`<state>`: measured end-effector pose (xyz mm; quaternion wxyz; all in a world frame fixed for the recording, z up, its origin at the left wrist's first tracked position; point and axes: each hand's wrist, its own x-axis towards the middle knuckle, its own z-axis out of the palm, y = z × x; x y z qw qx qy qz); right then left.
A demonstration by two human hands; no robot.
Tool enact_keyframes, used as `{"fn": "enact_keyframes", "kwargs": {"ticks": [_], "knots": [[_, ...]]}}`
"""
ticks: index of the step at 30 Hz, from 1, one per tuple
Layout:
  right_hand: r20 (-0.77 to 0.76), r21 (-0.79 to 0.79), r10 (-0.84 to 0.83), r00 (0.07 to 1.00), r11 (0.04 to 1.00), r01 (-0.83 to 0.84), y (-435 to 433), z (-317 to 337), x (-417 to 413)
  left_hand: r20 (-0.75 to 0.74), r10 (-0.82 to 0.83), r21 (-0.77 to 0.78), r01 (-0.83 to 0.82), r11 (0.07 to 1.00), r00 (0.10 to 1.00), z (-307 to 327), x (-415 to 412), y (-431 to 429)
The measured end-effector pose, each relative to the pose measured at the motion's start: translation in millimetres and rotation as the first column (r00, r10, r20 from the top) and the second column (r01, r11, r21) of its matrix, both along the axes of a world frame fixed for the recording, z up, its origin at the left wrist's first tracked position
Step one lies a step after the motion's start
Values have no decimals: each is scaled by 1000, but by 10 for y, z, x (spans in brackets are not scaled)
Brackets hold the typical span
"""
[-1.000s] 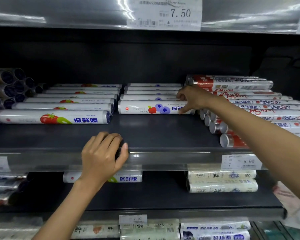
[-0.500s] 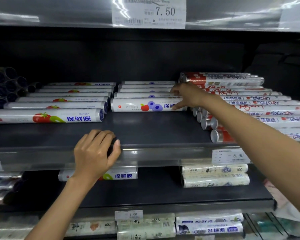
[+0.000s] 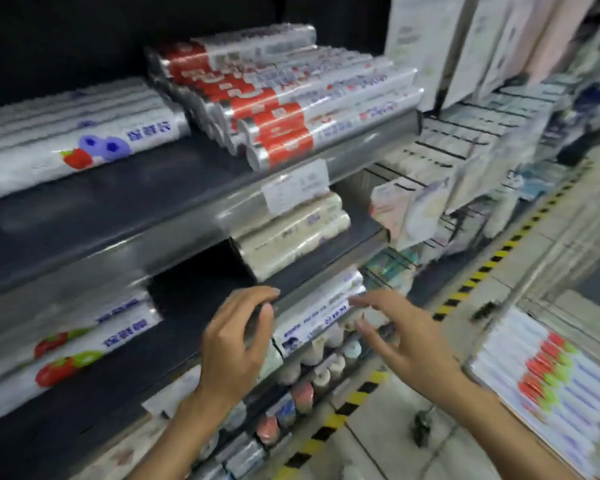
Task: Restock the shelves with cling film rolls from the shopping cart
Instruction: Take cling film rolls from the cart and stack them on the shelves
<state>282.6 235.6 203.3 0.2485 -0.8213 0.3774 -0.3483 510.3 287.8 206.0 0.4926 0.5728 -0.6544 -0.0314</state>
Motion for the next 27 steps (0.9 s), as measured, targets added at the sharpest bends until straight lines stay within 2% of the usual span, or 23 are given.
{"fn": "enact_keyframes", "kwargs": {"ticks": [3,7,10,14,18,22,27], "knots": [[9,261,-324,946,914,311,616,-754,-685,-137,-106,331,146,932,985,-687,-422,-4],[-105,451,-637,764,654,607,1396,-1354,-1388,-227,-169,645,278,712,959,-1417,-917,163],[-170,507,-759,628,479,716,1740,-1576,-1749,-236,-228,740,327,588,945,-1721,-1289,227],[-236,514,-809,539,367,775,1831,-1765,-2123,-169,-364,797,345,497,916,-1938,-1805,69],[-221,535,-846,485,311,785,1608,-1932,-2617,-133,-476,807,374,458,869,-2003,-2439,-349],[-194,532,-834,516,353,770,1228,-2032,-3242,-63,-578,775,405,486,813,-2082,-3130,-838],[-245,525,-794,556,374,765,544,-2269,-3945,-36,-690,713,502,489,723,-2240,-4011,-1409]]}}
